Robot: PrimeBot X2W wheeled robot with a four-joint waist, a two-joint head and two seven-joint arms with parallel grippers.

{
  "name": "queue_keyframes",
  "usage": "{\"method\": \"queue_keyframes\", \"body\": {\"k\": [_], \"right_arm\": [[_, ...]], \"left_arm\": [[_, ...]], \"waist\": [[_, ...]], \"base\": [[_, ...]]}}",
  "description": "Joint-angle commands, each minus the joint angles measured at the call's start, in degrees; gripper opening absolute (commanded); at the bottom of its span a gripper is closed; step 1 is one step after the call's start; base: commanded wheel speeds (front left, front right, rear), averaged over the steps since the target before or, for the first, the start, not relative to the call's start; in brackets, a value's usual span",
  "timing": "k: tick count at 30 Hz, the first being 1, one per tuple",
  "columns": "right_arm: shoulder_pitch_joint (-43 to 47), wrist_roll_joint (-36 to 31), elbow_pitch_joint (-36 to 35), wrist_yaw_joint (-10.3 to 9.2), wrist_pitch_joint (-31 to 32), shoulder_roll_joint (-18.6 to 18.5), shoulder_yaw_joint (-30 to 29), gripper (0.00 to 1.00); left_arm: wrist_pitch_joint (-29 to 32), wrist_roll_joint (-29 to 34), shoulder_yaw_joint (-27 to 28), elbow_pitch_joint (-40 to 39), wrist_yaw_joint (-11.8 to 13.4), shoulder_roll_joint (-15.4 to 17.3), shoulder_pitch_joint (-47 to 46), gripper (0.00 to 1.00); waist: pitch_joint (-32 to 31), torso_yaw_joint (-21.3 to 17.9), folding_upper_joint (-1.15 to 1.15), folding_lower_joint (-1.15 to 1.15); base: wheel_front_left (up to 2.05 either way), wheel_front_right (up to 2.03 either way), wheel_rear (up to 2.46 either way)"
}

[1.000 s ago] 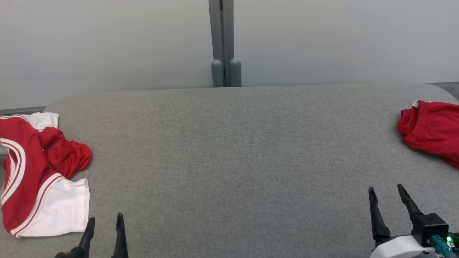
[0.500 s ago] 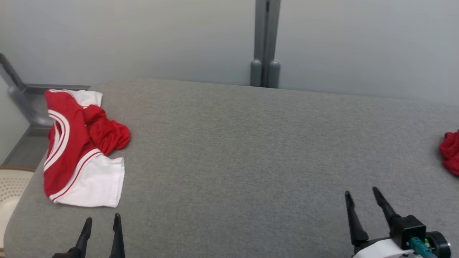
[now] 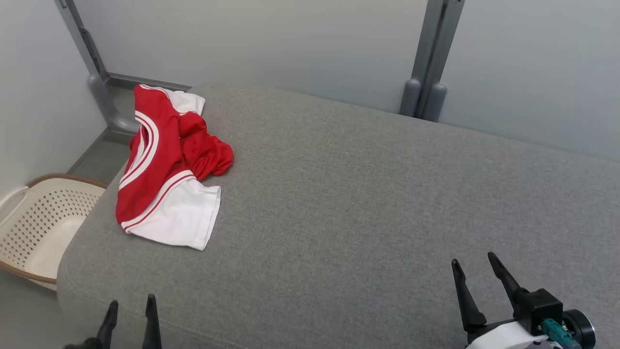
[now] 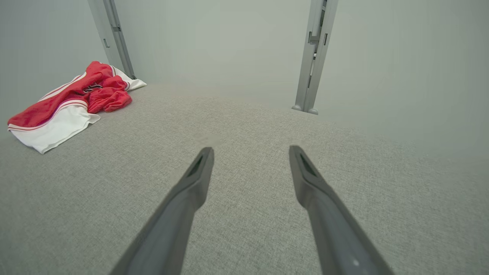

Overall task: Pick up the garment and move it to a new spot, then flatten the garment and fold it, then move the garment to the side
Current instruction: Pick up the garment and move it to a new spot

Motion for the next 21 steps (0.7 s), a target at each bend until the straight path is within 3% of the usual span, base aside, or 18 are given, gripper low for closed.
{"method": "queue_keyframes", "body": {"k": [1,12,21], "right_arm": [[-0.38,-0.19,-0.14,-0.11,-0.15,-0.75,0.08,1.0],[-12.24,-1.18,-2.94,-0.11,-0.15,-9.08,0.22,1.0],[-15.79,-1.35,-4.2,-0.11,-0.15,-13.4,-0.54,1.0]], "left_arm": [[0.0,-1.24,-0.07,0.73,0.04,0.97,-2.9,1.0],[3.93,-14.98,-6.18,15.03,0.06,3.49,-28.53,1.0],[4.07,-20.17,-2.1,32.02,1.33,7.19,-45.22,1.0]], "waist": [[2.83,-1.15,0.0,0.0],[26.82,-3.77,0.0,0.0],[35.01,-5.01,0.0,0.0]], "base": [[0.0,0.0,0.0],[0.0,0.0,0.0],[0.0,0.0,0.0]]}}
